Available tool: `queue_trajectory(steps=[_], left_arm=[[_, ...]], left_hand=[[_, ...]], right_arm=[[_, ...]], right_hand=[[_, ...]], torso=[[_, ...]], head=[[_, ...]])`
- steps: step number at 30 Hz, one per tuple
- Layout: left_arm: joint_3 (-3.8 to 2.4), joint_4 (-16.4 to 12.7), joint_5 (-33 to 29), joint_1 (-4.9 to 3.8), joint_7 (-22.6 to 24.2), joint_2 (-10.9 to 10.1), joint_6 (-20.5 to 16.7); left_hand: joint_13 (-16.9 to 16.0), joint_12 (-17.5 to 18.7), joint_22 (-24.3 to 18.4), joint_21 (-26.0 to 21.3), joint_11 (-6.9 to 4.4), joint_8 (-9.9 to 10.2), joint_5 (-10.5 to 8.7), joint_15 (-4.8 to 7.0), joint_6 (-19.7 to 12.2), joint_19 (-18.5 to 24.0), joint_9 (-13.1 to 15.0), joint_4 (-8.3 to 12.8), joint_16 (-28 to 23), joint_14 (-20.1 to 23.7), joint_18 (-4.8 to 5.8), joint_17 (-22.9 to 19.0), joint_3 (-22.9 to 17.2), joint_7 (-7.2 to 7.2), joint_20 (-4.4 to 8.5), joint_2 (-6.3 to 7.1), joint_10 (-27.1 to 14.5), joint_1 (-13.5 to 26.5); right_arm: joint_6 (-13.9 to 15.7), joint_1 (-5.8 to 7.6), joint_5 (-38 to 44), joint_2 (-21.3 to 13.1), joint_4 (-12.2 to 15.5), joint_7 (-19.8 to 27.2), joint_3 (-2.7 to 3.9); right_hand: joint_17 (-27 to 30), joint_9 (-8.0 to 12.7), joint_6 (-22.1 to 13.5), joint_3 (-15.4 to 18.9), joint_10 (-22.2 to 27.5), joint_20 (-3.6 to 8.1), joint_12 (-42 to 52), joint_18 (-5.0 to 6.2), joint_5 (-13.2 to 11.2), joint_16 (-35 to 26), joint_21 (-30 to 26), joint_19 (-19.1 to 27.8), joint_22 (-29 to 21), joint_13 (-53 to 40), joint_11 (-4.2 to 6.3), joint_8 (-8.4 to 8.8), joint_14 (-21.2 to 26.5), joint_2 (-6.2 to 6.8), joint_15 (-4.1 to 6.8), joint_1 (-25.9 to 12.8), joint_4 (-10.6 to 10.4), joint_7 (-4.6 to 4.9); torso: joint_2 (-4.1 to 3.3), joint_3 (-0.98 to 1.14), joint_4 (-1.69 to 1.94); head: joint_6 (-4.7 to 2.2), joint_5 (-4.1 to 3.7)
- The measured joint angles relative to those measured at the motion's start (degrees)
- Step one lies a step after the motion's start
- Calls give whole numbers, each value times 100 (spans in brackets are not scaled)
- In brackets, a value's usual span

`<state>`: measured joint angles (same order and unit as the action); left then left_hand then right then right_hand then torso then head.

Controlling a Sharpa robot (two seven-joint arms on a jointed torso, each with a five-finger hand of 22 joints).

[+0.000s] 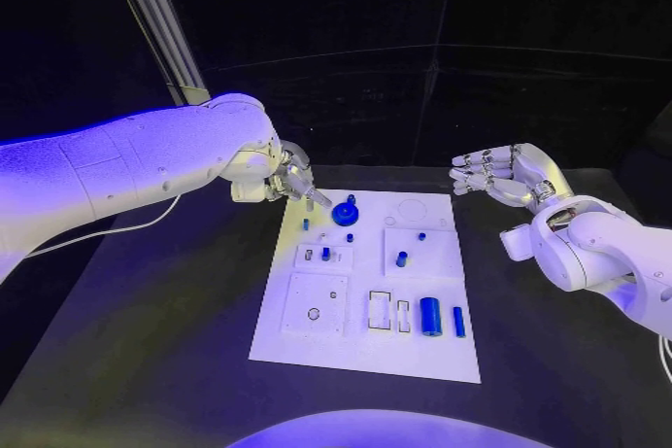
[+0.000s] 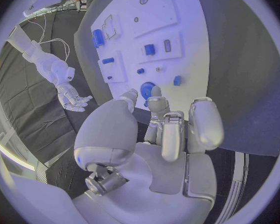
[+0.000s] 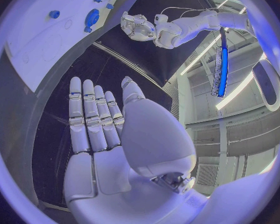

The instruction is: Assemble the parts on the task board

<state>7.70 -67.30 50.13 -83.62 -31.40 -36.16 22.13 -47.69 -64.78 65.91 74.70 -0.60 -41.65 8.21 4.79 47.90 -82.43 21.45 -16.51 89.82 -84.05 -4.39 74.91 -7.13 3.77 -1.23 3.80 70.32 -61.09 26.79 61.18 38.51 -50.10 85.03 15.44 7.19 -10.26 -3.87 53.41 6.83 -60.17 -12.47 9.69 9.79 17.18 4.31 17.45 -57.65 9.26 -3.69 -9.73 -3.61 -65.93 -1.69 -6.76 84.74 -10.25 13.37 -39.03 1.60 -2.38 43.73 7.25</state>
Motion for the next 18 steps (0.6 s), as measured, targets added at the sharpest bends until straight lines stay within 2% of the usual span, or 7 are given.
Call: queue_trajectory(steps=[2,4,8,12,18], left_arm=[[16,246,93,-2,19,114,42],[30,456,184,3,41,214,59],[47,847,393,68,89,428,69],[54,1081,526,140,123,571,80],[56,1333,743,220,192,694,81]], left_hand=[[5,0,0,0,0,30,-9,0,0,0,-35,-1,0,0,0,0,91,0,0,-2,0,2],[-3,0,2,0,0,30,-95,0,0,18,-65,-5,0,0,0,0,189,0,-22,-2,0,2],[-63,-24,51,0,0,30,-133,0,84,-2,-88,-1,0,0,0,0,293,-20,-41,-2,0,2],[-107,-66,79,0,-33,30,-158,0,201,-2,-89,-9,0,0,0,0,432,-75,-41,-2,33,2],[-125,-66,91,0,-53,3,-266,0,250,-2,-80,-9,0,0,0,0,538,-81,-41,-46,54,11]], right_arm=[[0,0,0,12,-5,0,0],[0,0,0,21,-9,-1,0],[-1,0,0,40,-2,-2,0],[-3,0,1,59,26,-5,0],[-4,0,1,62,35,-10,0]], right_hand=[[0,0,0,0,0,0,0,1,0,0,0,0,0,0,0,0,0,0,0,0,0,0],[0,0,0,0,0,0,0,0,0,0,0,0,0,0,0,0,0,0,0,0,0,0],[3,0,0,0,0,0,0,0,0,0,0,0,-3,0,0,0,0,0,0,0,0,0],[5,0,0,0,0,0,0,0,0,0,1,0,-5,0,0,0,0,0,0,0,0,0],[5,0,0,0,0,0,0,0,0,0,1,0,-5,0,0,0,0,0,0,0,0,0]], torso=[[-1,-3,0],[-2,-7,-1],[-9,-15,-7],[-20,-20,-19],[-34,-25,-30]], head=[[-4,8],[-5,9],[-21,18],[-34,41],[-31,80]])
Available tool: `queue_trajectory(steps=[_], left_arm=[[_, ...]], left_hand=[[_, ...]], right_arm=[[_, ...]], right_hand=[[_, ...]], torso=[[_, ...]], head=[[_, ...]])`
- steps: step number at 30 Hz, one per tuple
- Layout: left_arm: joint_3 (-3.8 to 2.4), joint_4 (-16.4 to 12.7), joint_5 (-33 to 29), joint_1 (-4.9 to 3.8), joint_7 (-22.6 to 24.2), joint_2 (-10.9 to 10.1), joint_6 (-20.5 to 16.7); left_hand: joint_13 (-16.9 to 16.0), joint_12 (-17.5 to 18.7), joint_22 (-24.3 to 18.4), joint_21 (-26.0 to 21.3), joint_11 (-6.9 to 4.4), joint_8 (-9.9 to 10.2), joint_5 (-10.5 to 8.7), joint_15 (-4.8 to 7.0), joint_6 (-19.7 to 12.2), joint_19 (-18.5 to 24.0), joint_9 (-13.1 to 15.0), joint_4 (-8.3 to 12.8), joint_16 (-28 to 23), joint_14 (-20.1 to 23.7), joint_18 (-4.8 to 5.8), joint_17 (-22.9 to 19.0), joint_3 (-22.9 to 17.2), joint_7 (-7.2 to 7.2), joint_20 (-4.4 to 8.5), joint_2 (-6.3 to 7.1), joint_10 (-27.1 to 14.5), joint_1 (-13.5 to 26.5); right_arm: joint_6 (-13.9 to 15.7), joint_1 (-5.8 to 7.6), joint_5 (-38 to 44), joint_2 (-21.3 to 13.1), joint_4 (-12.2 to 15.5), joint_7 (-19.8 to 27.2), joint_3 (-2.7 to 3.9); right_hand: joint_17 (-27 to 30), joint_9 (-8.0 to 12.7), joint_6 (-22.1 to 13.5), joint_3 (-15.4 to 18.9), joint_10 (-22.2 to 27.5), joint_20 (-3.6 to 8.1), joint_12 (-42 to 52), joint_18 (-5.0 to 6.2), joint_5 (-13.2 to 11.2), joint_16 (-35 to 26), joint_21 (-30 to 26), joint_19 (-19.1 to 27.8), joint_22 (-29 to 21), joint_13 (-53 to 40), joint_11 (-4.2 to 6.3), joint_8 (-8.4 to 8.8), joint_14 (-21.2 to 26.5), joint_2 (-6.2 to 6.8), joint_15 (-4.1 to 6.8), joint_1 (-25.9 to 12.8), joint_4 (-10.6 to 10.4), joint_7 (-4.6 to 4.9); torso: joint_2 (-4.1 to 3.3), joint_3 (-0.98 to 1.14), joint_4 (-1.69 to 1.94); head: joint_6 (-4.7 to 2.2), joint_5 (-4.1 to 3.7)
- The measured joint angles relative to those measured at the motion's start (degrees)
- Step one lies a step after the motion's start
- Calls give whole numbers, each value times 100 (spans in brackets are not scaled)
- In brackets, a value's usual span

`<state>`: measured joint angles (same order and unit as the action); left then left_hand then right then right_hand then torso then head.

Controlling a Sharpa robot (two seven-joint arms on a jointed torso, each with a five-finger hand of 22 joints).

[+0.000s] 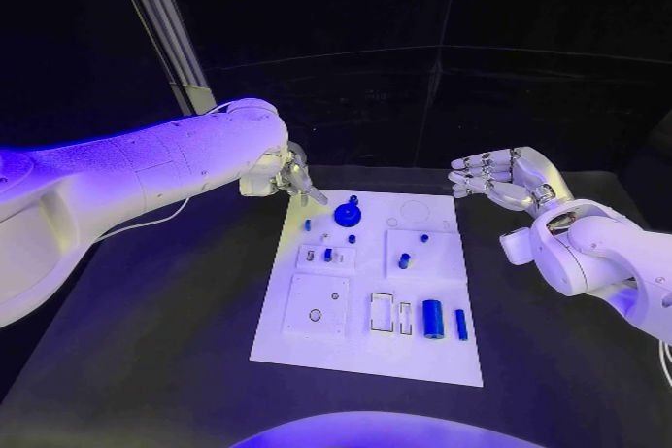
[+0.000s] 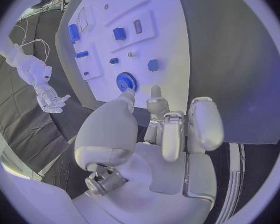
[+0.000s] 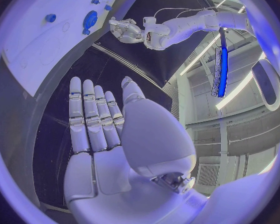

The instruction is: Assemble the parts on the task board

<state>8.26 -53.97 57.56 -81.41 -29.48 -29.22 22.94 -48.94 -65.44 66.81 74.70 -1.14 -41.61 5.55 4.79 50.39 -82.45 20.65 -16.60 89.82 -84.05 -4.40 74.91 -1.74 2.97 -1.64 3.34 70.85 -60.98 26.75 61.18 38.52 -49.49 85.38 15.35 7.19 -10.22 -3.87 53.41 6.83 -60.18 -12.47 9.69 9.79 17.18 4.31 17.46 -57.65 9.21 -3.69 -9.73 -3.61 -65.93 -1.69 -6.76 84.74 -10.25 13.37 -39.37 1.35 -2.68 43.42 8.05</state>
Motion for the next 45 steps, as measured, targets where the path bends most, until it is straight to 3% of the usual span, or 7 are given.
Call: queue_trajectory(steps=[18,33,45], left_arm=[[-1,365,295,248,223,164,223],[-2,341,254,273,309,164,483],[-2,352,180,291,336,177,716]], left_hand=[[-18,-25,33,23,-20,-20,0,0,21,0,14,1,0,0,0,0,63,-21,0,-110,20,-6],[-24,-24,37,23,-20,-20,0,1,41,-20,19,27,0,0,0,0,88,-41,20,-163,20,-59],[-20,-24,57,22,-19,-41,0,1,40,-19,32,64,0,0,0,0,125,-42,20,-291,20,-187]], right_arm=[[-1,0,0,18,-16,-2,0],[-3,0,0,42,-55,1,0],[-5,0,0,48,-65,3,0]], right_hand=[[-1,0,0,0,0,0,0,0,0,0,0,0,1,0,0,0,0,0,0,0,0,0],[0,0,0,0,0,0,0,1,0,0,0,0,-3,0,0,0,0,0,0,0,0,0],[6,0,0,0,0,0,0,0,0,0,1,0,-3,0,0,0,0,0,0,0,0,0]], torso=[[-4,3,-2],[6,5,8],[6,7,7]], head=[[54,-2],[75,14],[71,21]])
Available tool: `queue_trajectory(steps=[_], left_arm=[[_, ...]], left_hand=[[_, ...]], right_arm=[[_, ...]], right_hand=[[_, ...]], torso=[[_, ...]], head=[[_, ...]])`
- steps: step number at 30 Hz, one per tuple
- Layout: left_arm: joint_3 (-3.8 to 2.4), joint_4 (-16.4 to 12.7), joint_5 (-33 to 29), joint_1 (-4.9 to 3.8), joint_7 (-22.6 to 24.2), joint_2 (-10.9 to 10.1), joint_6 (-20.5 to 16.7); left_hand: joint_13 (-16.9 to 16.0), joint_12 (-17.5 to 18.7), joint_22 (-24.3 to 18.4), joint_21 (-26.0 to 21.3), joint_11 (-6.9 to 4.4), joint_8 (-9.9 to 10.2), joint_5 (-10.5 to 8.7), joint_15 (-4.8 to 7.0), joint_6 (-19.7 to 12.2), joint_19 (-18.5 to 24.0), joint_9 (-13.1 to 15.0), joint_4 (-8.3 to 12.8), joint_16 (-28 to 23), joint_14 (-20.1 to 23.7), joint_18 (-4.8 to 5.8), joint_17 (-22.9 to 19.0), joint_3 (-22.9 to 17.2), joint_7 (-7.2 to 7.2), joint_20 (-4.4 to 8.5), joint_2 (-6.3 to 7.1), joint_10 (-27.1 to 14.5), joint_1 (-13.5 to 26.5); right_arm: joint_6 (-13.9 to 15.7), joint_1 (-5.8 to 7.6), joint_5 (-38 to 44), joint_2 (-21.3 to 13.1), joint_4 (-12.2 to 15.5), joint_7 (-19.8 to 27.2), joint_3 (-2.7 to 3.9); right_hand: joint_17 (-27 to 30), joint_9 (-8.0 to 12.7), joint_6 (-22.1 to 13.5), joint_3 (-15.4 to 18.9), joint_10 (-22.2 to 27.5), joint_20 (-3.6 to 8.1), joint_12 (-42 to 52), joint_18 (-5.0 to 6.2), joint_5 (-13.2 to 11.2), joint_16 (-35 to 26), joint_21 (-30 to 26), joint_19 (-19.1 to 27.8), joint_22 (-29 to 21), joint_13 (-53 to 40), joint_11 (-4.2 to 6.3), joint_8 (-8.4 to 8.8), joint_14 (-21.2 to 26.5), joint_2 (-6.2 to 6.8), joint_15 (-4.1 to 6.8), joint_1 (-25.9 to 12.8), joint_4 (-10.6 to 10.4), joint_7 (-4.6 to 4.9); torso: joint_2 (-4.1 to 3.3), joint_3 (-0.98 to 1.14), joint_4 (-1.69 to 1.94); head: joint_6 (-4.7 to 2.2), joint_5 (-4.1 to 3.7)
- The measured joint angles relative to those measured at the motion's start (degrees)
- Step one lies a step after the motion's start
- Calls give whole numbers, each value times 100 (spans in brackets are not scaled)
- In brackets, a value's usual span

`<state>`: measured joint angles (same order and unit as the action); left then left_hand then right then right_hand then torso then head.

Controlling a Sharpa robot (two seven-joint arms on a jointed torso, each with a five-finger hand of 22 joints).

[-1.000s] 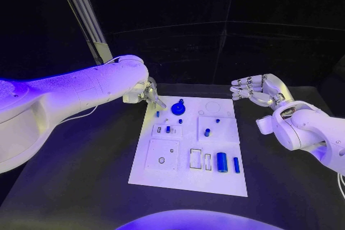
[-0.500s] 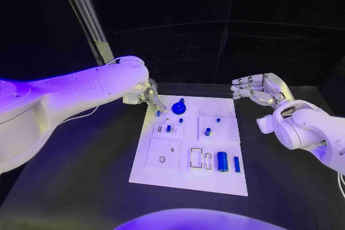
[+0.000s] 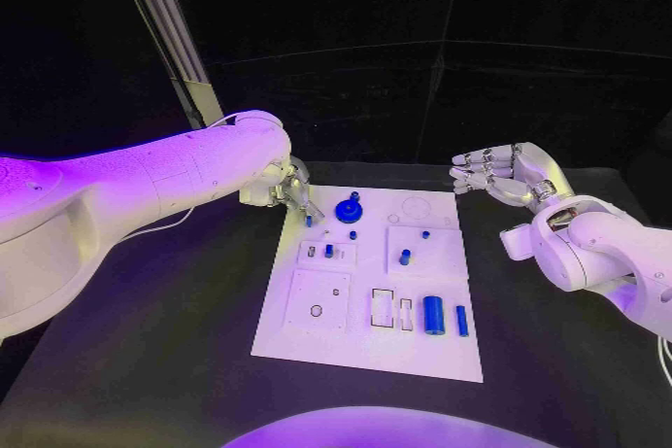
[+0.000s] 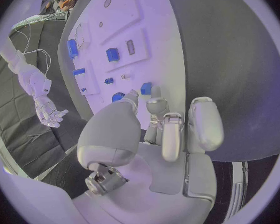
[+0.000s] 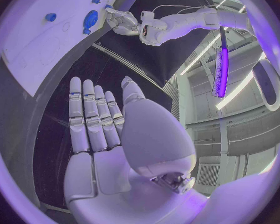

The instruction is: Assemble the parts on the task board

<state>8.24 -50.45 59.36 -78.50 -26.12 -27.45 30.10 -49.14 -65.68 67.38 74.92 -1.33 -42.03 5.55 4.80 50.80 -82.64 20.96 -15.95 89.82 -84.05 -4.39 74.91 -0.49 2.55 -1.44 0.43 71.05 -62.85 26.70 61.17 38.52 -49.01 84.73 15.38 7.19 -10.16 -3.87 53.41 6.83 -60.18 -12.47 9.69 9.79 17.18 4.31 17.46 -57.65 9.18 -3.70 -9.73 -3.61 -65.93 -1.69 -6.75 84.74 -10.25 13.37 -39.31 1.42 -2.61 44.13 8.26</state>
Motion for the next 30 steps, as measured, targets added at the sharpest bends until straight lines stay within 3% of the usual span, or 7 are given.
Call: queue_trajectory(steps=[17,25,30], left_arm=[[1,3,-151,12,6,0,65],[1,0,-250,13,11,-6,-20],[1,-2,-347,14,20,-19,-94]], left_hand=[[0,-22,-1,0,-21,-22,0,0,0,0,34,3,0,0,0,0,-3,0,0,-283,21,-323],[-8,-22,-2,0,-33,-61,0,0,-1,0,81,162,0,0,0,0,-130,0,0,-433,33,-613],[-12,-22,-2,0,-42,-83,-1,2,-13,-19,116,413,0,2,0,0,-381,-52,20,-585,42,-984]], right_arm=[[-9,0,0,35,-85,4,0],[-12,0,0,47,-149,4,0],[-14,0,0,55,-165,4,0]], right_hand=[[-1,0,0,0,0,0,0,0,0,0,0,0,-4,0,0,0,0,0,0,0,0,0],[-1,0,0,0,0,0,0,0,0,0,0,0,-4,0,0,0,0,0,0,0,0,0],[-1,0,0,0,0,0,0,0,0,0,0,0,-4,0,0,0,0,0,0,0,0,0]], torso=[[-3,-1,-3],[-3,-2,-3],[-4,-1,-3]], head=[[0,-4],[-3,2],[3,7]])
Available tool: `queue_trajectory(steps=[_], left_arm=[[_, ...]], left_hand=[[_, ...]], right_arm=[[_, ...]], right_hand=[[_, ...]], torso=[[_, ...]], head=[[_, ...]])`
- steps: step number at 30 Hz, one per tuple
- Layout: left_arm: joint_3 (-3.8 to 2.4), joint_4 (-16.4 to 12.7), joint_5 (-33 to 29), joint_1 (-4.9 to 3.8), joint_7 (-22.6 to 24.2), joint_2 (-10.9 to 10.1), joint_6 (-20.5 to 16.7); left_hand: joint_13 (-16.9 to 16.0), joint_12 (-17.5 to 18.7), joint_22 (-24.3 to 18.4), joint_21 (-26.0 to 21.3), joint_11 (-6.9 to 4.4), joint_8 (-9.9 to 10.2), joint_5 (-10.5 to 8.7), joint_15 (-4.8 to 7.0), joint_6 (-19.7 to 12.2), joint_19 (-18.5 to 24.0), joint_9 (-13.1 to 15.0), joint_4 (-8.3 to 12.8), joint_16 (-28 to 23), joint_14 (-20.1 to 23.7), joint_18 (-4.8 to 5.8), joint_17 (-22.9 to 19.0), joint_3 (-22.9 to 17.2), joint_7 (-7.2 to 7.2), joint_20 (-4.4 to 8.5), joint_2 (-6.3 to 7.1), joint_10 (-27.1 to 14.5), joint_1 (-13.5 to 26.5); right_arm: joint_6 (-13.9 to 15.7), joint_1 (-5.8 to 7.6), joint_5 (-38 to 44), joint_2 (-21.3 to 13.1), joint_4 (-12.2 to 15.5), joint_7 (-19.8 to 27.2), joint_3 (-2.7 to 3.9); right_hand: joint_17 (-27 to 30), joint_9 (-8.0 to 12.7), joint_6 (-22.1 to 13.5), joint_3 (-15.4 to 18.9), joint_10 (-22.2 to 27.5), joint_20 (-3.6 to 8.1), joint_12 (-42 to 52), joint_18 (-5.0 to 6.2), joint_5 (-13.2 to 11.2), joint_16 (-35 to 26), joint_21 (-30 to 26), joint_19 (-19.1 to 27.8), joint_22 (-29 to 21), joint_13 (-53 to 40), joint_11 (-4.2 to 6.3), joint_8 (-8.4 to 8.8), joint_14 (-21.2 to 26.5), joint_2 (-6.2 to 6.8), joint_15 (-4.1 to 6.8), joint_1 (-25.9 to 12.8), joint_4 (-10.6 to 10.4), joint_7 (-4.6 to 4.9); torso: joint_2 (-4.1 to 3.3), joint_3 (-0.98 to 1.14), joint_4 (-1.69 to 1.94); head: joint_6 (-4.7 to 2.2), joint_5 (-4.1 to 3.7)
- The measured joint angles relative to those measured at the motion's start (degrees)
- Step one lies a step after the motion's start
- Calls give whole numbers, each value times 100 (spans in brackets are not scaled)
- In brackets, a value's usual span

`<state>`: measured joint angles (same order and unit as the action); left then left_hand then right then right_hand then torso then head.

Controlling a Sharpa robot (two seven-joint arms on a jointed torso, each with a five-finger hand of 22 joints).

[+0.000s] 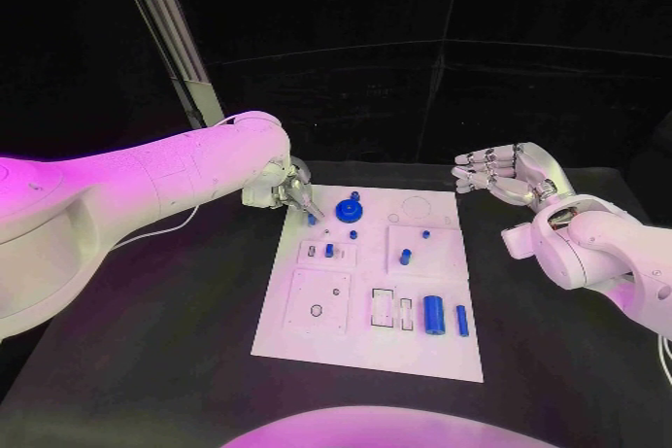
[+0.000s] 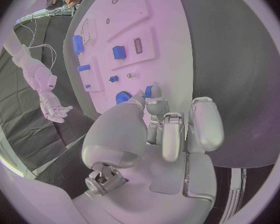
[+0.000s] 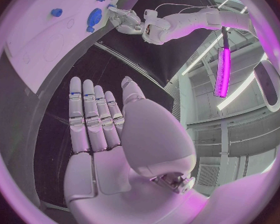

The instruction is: Assemble the parts on the task board

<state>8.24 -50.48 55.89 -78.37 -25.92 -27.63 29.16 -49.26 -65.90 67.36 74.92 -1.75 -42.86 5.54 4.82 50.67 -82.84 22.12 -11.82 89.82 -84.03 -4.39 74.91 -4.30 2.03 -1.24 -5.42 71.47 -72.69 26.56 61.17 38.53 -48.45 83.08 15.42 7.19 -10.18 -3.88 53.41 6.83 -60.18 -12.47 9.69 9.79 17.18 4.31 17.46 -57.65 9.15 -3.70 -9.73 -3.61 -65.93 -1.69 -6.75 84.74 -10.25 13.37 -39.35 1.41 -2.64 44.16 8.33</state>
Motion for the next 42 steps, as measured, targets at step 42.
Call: queue_trajectory(steps=[42], left_arm=[[29,-2683,-220,202,-7,-1508,-1741]], left_hand=[[-66,-22,139,35,-30,-93,-250,19,-101,-19,185,109,0,19,0,0,-980,20,19,265,113,-215]], right_arm=[[-56,-1,-8,-14,-123,-9,-2]], right_hand=[[9,0,0,16,0,0,0,0,0,0,-33,0,-6,0,0,0,0,0,0,0,16,0]], torso=[[20,6,37]], head=[[52,50]])
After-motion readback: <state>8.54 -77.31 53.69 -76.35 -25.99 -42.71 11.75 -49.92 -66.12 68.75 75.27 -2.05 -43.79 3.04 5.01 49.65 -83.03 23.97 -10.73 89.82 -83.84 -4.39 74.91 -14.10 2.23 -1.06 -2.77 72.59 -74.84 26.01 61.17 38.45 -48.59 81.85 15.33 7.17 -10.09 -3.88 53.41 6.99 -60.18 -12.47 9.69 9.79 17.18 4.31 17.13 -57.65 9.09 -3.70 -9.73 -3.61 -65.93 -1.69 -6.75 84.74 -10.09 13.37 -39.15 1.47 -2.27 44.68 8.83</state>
